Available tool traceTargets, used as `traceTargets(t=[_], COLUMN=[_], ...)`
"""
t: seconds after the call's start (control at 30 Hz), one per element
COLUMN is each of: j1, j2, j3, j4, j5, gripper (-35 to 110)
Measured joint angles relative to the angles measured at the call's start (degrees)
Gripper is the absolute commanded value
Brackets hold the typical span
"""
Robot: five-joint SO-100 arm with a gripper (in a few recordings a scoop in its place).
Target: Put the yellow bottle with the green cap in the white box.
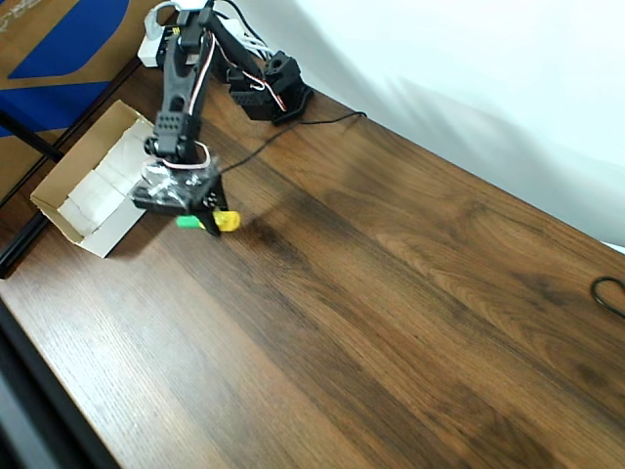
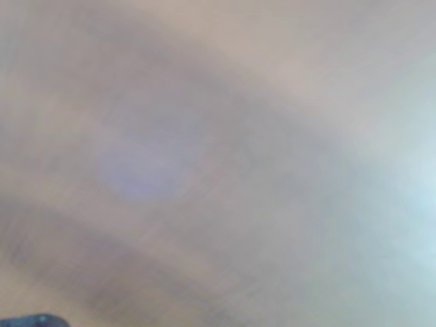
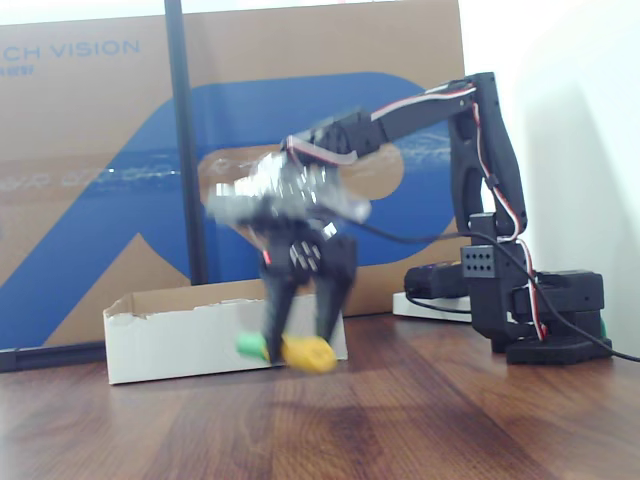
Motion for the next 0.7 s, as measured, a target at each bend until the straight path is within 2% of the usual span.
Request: traceTargets(t=[0.7], j1=[11.25], j2=[20.13], j3=[2.64], j4=[0.26], j5=[2.55], gripper=[0])
